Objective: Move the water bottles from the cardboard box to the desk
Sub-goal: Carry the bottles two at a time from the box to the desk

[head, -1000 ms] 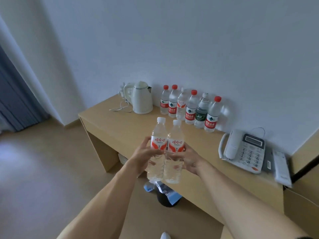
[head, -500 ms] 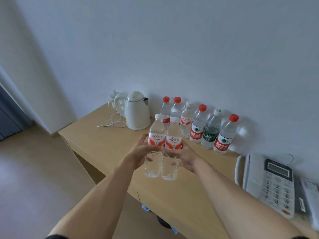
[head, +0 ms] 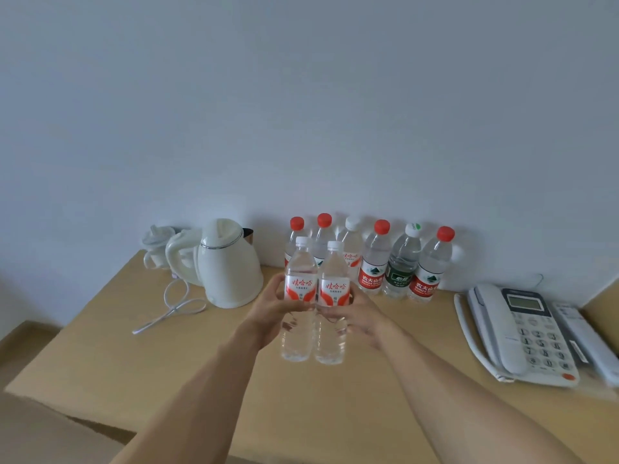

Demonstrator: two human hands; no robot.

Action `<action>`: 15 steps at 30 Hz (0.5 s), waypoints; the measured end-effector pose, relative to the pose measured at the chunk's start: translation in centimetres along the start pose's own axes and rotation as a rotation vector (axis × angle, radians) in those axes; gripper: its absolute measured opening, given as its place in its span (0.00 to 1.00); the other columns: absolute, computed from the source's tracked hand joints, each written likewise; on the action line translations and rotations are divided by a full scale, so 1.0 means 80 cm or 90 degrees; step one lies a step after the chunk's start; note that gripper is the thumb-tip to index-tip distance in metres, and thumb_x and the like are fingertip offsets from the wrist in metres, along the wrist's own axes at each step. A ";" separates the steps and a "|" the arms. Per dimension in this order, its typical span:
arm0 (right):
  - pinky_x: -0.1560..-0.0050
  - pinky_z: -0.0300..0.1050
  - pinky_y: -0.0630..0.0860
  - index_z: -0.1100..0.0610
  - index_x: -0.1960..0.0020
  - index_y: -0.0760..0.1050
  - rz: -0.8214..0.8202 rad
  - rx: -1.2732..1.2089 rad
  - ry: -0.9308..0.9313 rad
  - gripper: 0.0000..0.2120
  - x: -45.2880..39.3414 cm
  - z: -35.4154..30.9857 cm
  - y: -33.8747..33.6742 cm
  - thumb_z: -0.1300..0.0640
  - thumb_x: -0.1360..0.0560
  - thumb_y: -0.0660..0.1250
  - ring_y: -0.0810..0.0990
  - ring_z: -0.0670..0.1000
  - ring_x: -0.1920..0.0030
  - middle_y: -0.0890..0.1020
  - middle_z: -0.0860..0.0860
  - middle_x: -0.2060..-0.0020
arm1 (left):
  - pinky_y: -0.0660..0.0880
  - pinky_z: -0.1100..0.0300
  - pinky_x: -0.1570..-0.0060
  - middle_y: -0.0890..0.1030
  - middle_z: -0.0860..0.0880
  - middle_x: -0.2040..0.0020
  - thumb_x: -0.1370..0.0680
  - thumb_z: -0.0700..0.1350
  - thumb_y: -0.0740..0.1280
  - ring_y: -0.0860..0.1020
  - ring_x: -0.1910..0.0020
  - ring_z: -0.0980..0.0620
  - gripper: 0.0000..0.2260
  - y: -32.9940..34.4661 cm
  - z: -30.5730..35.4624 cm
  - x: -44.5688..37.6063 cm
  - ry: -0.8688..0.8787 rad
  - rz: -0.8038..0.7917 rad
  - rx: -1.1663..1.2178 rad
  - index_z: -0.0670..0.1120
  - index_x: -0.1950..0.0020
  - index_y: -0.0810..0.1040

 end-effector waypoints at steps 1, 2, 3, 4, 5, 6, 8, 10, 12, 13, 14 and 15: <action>0.49 0.53 0.82 0.46 0.36 0.72 0.015 0.000 -0.008 0.35 -0.004 -0.002 0.006 0.58 0.38 0.85 0.84 0.50 0.45 0.86 0.47 0.48 | 0.77 0.40 0.39 0.82 0.37 0.40 0.38 0.32 0.79 0.81 0.41 0.36 0.39 -0.009 0.003 -0.006 0.002 -0.013 0.006 0.42 0.30 0.69; 0.47 0.50 0.81 0.45 0.36 0.73 0.032 0.002 -0.015 0.37 -0.009 -0.003 0.012 0.57 0.40 0.85 0.84 0.48 0.45 0.86 0.46 0.48 | 0.78 0.43 0.41 0.82 0.37 0.40 0.39 0.32 0.79 0.82 0.41 0.38 0.39 -0.019 0.007 -0.010 0.003 -0.027 0.006 0.42 0.30 0.69; 0.43 0.48 0.79 0.44 0.37 0.73 0.049 0.004 -0.021 0.37 -0.012 -0.004 0.019 0.56 0.42 0.85 0.84 0.47 0.44 0.86 0.45 0.48 | 0.79 0.45 0.42 0.82 0.38 0.40 0.39 0.33 0.79 0.82 0.41 0.39 0.39 -0.028 0.009 -0.014 0.004 -0.042 -0.002 0.42 0.30 0.69; 0.41 0.48 0.78 0.43 0.38 0.73 0.065 0.006 -0.025 0.38 -0.013 -0.005 0.025 0.55 0.44 0.84 0.83 0.47 0.43 0.86 0.45 0.47 | 0.79 0.47 0.43 0.82 0.40 0.40 0.39 0.34 0.79 0.82 0.41 0.40 0.39 -0.037 0.012 -0.019 0.006 -0.059 -0.017 0.43 0.30 0.70; 0.39 0.47 0.77 0.43 0.39 0.73 0.076 0.011 -0.027 0.37 -0.015 -0.004 0.029 0.56 0.44 0.84 0.83 0.47 0.43 0.86 0.45 0.47 | 0.79 0.50 0.45 0.83 0.42 0.40 0.39 0.35 0.79 0.82 0.42 0.42 0.38 -0.043 0.014 -0.023 0.008 -0.074 -0.036 0.44 0.31 0.70; 0.39 0.47 0.77 0.43 0.39 0.73 0.083 0.019 -0.028 0.37 -0.017 -0.003 0.031 0.58 0.43 0.84 0.83 0.46 0.43 0.86 0.45 0.47 | 0.79 0.54 0.47 0.84 0.43 0.41 0.39 0.36 0.79 0.83 0.43 0.45 0.37 -0.049 0.015 -0.026 0.011 -0.089 -0.056 0.45 0.31 0.71; 0.41 0.45 0.78 0.44 0.37 0.73 0.088 0.036 -0.032 0.36 -0.020 -0.003 0.036 0.61 0.40 0.83 0.83 0.45 0.43 0.86 0.44 0.46 | 0.80 0.59 0.51 0.85 0.45 0.43 0.38 0.35 0.78 0.84 0.44 0.47 0.35 -0.056 0.016 -0.031 0.018 -0.120 -0.085 0.46 0.33 0.73; 0.44 0.42 0.78 0.46 0.35 0.73 0.091 0.057 -0.039 0.36 -0.022 -0.002 0.040 0.63 0.38 0.83 0.84 0.44 0.44 0.86 0.44 0.46 | 0.80 0.60 0.50 0.85 0.45 0.43 0.37 0.35 0.78 0.83 0.44 0.46 0.32 -0.063 0.012 -0.035 0.027 -0.141 -0.104 0.46 0.34 0.75; 0.44 0.41 0.79 0.46 0.36 0.74 0.105 0.074 -0.045 0.35 -0.024 -0.002 0.042 0.63 0.38 0.83 0.84 0.43 0.44 0.86 0.44 0.46 | 0.80 0.56 0.47 0.84 0.45 0.43 0.36 0.36 0.79 0.83 0.43 0.46 0.32 -0.069 0.011 -0.039 0.035 -0.136 -0.126 0.47 0.34 0.75; 0.44 0.42 0.79 0.45 0.37 0.74 0.117 0.082 -0.049 0.35 -0.025 -0.001 0.042 0.64 0.38 0.83 0.84 0.43 0.44 0.86 0.44 0.46 | 0.80 0.55 0.45 0.84 0.46 0.43 0.37 0.37 0.80 0.83 0.42 0.47 0.32 -0.071 0.011 -0.041 0.040 -0.129 -0.142 0.47 0.34 0.75; 0.44 0.42 0.80 0.44 0.38 0.74 0.130 0.092 -0.053 0.35 -0.026 -0.001 0.041 0.64 0.38 0.83 0.83 0.44 0.44 0.86 0.44 0.47 | 0.80 0.54 0.44 0.85 0.46 0.43 0.37 0.37 0.80 0.83 0.43 0.48 0.33 -0.073 0.010 -0.042 0.048 -0.119 -0.158 0.48 0.34 0.76; 0.44 0.42 0.80 0.43 0.39 0.73 0.140 0.101 -0.059 0.35 -0.027 -0.002 0.042 0.65 0.39 0.83 0.83 0.44 0.43 0.86 0.43 0.47 | 0.80 0.55 0.45 0.85 0.47 0.44 0.37 0.37 0.80 0.83 0.43 0.49 0.32 -0.075 0.011 -0.042 0.055 -0.106 -0.176 0.49 0.35 0.76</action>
Point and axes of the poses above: each hand's wrist, its own x-axis away from the middle knuckle, its own y-axis out of the palm, z = x × y, the point moved 5 cm from there along -x, towards the middle knuckle
